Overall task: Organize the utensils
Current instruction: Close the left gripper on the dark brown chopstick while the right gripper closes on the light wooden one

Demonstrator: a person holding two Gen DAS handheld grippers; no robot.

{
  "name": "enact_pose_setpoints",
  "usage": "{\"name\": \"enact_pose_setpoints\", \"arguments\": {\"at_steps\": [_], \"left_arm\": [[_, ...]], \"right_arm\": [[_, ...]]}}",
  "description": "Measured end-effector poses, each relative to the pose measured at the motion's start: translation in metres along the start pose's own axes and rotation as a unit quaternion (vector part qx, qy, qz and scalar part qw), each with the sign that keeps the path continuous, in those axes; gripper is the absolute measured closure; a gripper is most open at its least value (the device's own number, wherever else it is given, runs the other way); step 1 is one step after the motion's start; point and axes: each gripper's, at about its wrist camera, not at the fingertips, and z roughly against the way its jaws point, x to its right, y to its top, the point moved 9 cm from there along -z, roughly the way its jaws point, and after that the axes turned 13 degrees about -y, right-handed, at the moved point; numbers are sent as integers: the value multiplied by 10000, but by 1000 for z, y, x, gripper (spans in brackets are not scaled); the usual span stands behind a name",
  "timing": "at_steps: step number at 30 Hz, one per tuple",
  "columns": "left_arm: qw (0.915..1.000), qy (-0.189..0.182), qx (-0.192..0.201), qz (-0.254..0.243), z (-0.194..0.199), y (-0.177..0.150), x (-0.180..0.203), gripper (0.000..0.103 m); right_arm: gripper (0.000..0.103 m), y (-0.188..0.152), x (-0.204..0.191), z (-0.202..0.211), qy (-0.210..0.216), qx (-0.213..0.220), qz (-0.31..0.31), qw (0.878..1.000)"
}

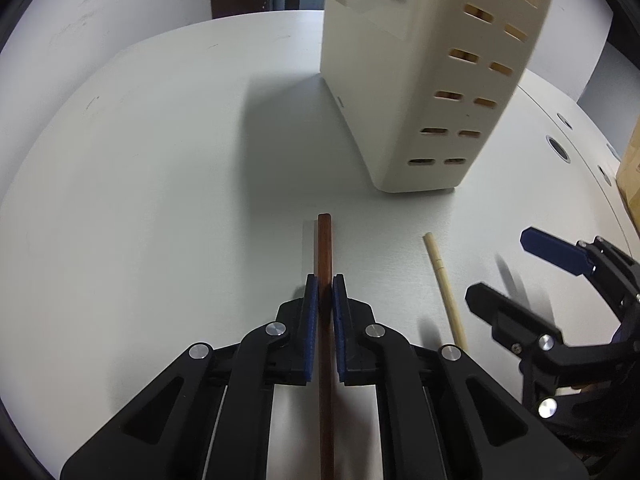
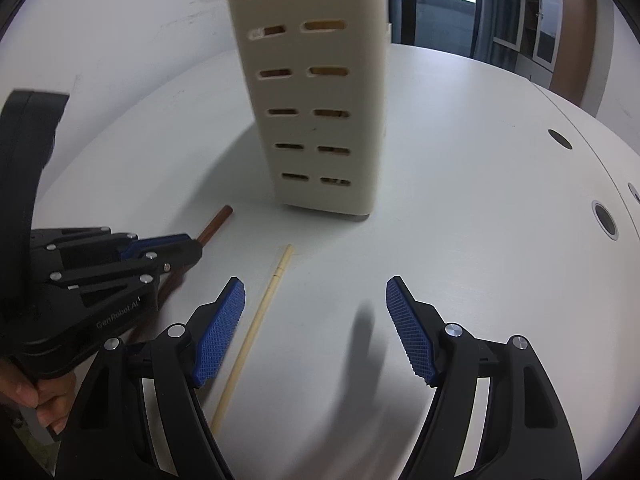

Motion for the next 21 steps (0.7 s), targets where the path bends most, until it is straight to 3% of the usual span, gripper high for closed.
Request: {"name": "enact_pose_setpoints", "arguments": {"at_steps": [12, 16, 21], "left_arm": [[10000, -24, -9, 82, -1, 6, -7, 96], [10000, 27, -18, 14, -4, 6, -3, 96], [10000, 27, -12, -23, -4, 4, -2, 96]], "right_arm": [[31, -8, -16, -16, -299, -346, 350, 9983], [42, -10, -23, -12, -178, -405, 518, 9977], [72, -14, -23, -3, -52, -354, 532, 9979]]}}
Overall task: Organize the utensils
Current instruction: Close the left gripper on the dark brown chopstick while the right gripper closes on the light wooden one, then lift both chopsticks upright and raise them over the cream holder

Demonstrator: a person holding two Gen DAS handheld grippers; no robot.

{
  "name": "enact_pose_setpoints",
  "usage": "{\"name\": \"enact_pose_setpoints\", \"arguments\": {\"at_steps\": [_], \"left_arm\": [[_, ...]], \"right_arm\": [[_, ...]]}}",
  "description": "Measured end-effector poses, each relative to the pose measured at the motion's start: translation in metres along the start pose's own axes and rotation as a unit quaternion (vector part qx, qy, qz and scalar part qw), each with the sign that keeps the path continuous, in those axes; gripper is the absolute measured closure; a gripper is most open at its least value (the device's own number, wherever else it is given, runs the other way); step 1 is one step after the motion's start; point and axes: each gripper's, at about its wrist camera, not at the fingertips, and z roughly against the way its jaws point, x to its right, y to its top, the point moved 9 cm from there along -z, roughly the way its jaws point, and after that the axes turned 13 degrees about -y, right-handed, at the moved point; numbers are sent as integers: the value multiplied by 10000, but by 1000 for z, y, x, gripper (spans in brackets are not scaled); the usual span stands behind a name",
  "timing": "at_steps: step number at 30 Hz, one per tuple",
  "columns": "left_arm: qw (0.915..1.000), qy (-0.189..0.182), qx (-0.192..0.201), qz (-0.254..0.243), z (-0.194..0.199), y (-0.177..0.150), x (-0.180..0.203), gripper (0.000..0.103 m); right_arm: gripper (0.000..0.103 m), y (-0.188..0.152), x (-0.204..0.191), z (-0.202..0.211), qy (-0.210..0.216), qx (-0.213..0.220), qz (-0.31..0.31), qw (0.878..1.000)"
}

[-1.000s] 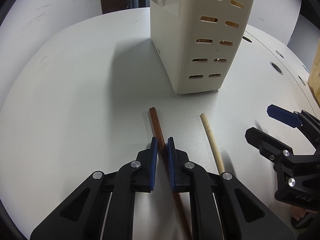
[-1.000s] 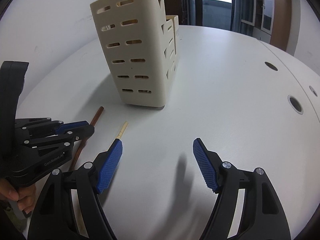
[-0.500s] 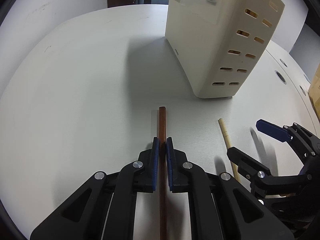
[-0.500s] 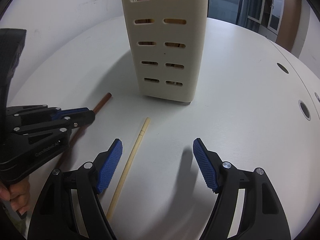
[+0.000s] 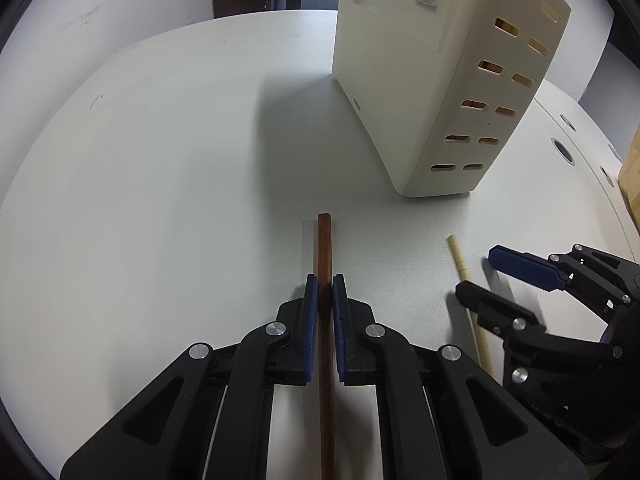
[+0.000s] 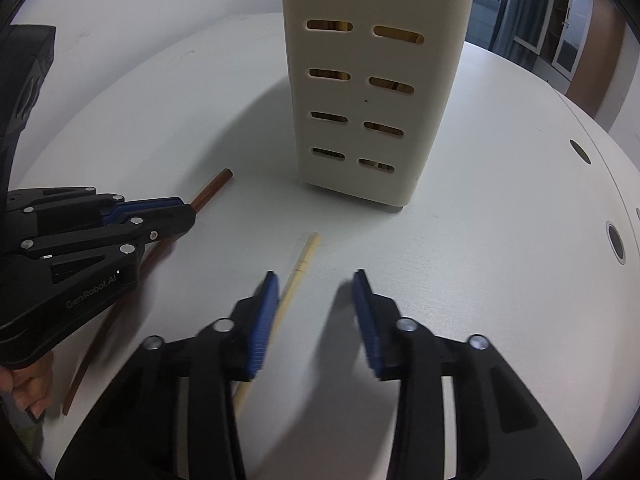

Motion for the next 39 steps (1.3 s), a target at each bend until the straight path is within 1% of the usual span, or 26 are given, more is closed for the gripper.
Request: {"name": "enact_pose_setpoints", "arguments": {"at_steps": [2, 3, 5, 7, 9, 14, 17, 20, 23, 25, 27, 30, 31, 32, 35, 39], "left_arm": [[10000, -5, 4, 6, 0, 0, -1, 96], [10000, -5, 9, 10, 0, 0, -1, 96], [10000, 7, 11, -7, 0, -1, -1, 96], [10000, 9, 9, -14, 0, 0, -3, 96], [10000, 6, 11, -9, 0, 0, -4, 96], [9999, -30, 130, -10, 6, 2, -3, 96], [9997, -75, 228, -15, 11, 5, 0, 96], [9992, -119, 376, -5, 18, 7, 5, 96], [9975, -259, 653, 5, 31, 13, 13, 96], [9950, -363, 930, -14, 45, 18, 20, 96], [9927, -432, 1129, -17, 55, 23, 24, 96], [9876, -441, 1504, -112, 73, 31, 33, 96], [9857, -449, 1618, -146, 79, 33, 37, 96], [9844, -463, 1688, -173, 83, 35, 39, 96], [9787, -507, 1975, -226, 99, 40, 46, 96], [9697, -602, 2349, -289, 121, 45, 61, 96]], "right_arm": [[85, -1, -1, 2, 67, 0, 25, 10000], [90, -2, -2, 4, 154, -27, 21, 9999], [96, -4, -4, 6, 299, -71, -36, 9995], [97, 3, 2, 6, 331, -59, -62, 9994], [98, 2, 5, 7, 450, -92, -207, 9987], [98, 0, 12, 11, 503, -59, -371, 9980], [98, 2, 21, 21, 543, 112, -502, 9972], [98, 2, 28, 36, 482, 398, -537, 9966], [98, 4, 33, 50, 502, 630, -580, 9951], [98, 5, 36, 63, 530, 795, -604, 9936], [98, 7, 41, 75, 574, 971, -682, 9913], [98, 9, 49, 92, 666, 1267, -823, 9863], [98, 16, 49, 96, 696, 1338, -855, 9849], [98, 26, 44, 94, 732, 1423, -901, 9830], [98, 35, 45, 105, 801, 1677, -1005, 9774], [98, 44, 54, 126, 874, 2124, -1119, 9668]]}}
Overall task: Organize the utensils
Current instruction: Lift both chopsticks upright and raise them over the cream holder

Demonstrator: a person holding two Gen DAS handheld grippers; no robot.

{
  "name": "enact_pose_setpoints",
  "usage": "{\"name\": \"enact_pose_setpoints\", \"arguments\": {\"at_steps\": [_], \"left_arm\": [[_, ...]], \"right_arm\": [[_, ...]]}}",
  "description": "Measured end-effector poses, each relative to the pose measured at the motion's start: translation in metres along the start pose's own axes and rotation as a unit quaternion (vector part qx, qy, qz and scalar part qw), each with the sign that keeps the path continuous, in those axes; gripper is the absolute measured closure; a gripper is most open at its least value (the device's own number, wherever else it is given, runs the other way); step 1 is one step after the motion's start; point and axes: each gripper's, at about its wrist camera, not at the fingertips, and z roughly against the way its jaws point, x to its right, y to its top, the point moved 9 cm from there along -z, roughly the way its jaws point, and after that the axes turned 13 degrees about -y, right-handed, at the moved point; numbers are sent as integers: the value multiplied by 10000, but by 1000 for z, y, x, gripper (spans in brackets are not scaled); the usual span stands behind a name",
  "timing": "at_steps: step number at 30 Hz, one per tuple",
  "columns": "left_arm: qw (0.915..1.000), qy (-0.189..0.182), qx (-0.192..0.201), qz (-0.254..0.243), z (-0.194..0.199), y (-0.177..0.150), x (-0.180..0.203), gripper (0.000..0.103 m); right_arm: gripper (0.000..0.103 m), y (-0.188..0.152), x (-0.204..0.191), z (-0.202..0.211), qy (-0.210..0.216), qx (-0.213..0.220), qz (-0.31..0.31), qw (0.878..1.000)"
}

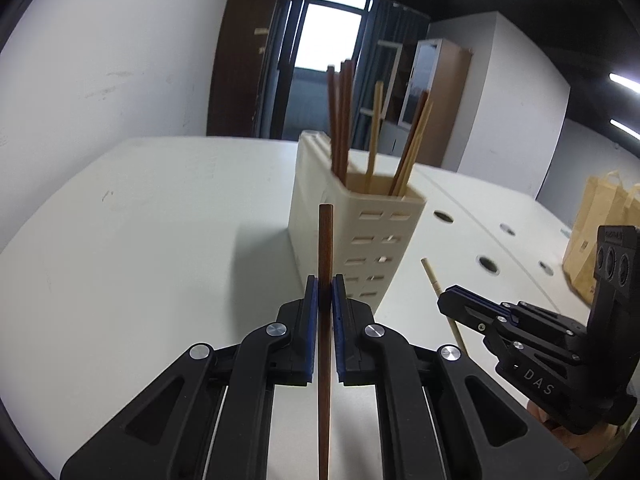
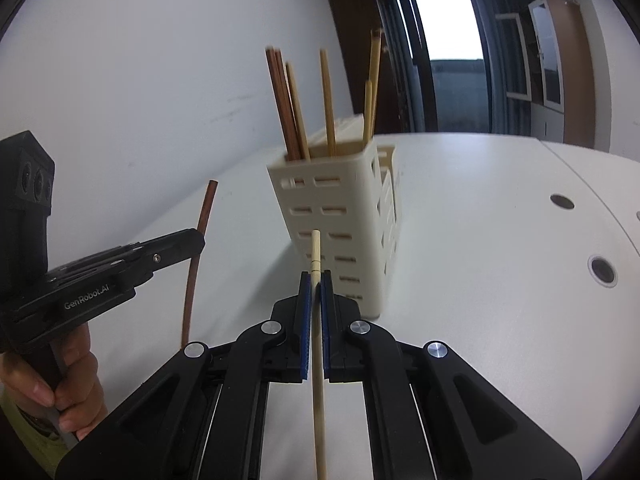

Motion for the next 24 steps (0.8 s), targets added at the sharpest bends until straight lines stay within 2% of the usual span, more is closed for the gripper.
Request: {"name": "enact_pose_setpoints", "arguments": {"at_steps": [5, 12, 15, 24], "left_arm": [[9995, -35, 289, -149, 15, 17, 15, 97], [9984, -33, 491, -295, 23, 31, 29, 97], [9973, -6, 599, -415, 28, 43, 35, 97], [9867, 249, 1253, -1003, 54, 90, 59, 97]], "right_arm": [[98, 26, 10, 15, 57, 431, -103, 9990], [98, 52, 8, 27, -134, 998, 60, 9949], [98, 63, 7, 35, -94, 1193, 52, 9928], [98, 104, 12, 49, 113, 1735, -99, 9847]]}}
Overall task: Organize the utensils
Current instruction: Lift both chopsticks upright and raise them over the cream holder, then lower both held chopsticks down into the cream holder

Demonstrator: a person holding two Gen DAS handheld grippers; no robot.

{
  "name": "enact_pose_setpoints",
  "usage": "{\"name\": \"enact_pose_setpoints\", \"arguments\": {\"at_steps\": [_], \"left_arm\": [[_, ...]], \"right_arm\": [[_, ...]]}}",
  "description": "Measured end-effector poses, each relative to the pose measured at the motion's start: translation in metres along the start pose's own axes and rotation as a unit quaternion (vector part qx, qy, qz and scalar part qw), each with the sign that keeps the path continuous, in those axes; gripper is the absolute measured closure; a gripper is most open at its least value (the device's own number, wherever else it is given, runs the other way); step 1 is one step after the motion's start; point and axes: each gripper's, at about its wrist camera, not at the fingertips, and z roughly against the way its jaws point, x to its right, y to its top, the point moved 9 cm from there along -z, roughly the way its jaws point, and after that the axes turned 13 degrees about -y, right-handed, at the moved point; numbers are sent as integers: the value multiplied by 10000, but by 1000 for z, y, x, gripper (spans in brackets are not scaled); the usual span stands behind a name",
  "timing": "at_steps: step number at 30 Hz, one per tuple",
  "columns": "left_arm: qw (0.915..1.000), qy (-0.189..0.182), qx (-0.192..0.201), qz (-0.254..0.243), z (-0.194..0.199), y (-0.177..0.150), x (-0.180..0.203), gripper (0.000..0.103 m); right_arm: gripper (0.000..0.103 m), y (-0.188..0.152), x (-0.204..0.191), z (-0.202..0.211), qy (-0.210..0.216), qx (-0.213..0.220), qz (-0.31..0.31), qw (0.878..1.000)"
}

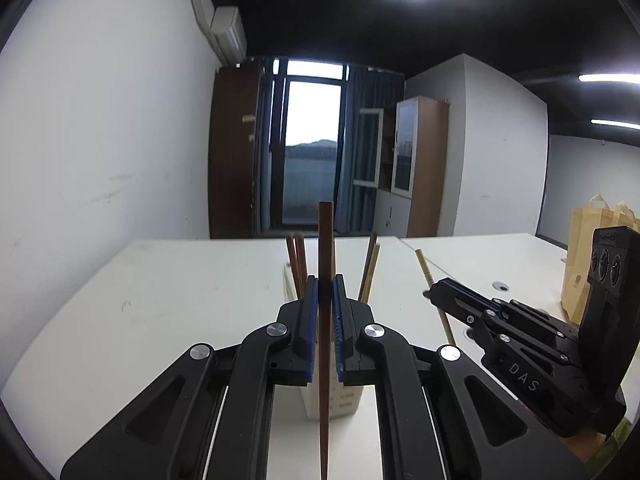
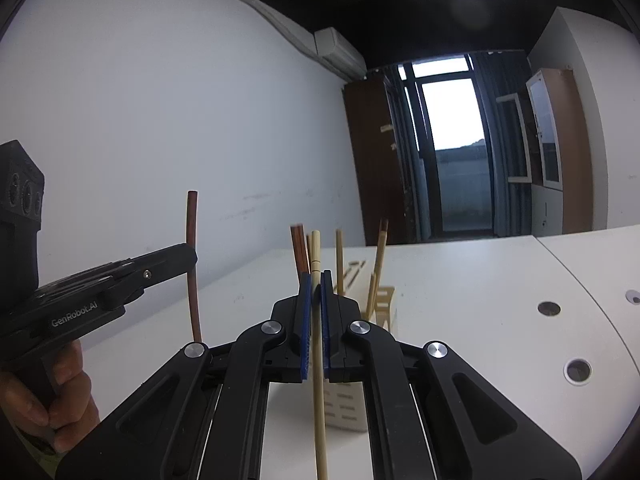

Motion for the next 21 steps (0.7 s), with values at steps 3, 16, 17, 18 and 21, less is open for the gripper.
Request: {"name": "enact_pose_setpoints", "arguments": {"at_steps": [3, 16, 17, 18, 21], "left_arm": [[9997, 63, 224, -108, 3, 13, 0, 97], [9990, -8, 446, -52, -18, 32, -8, 97], [9988, -7, 486, -46, -18, 34, -8, 97], [9986, -13, 525, -46, -18, 36, -8, 97], [9971, -35, 744, -128, -15, 44, -6, 97]], "right_arm": [[98, 13, 2, 0, 41, 300, -86, 9995], [98, 43, 18, -18, 100, 1180, -422, 9921], [98, 44, 18, -19, 138, 1209, -450, 9915], [98, 45, 19, -22, 194, 1245, -477, 9909], [98, 49, 18, -25, 264, 1398, -532, 9884]]}}
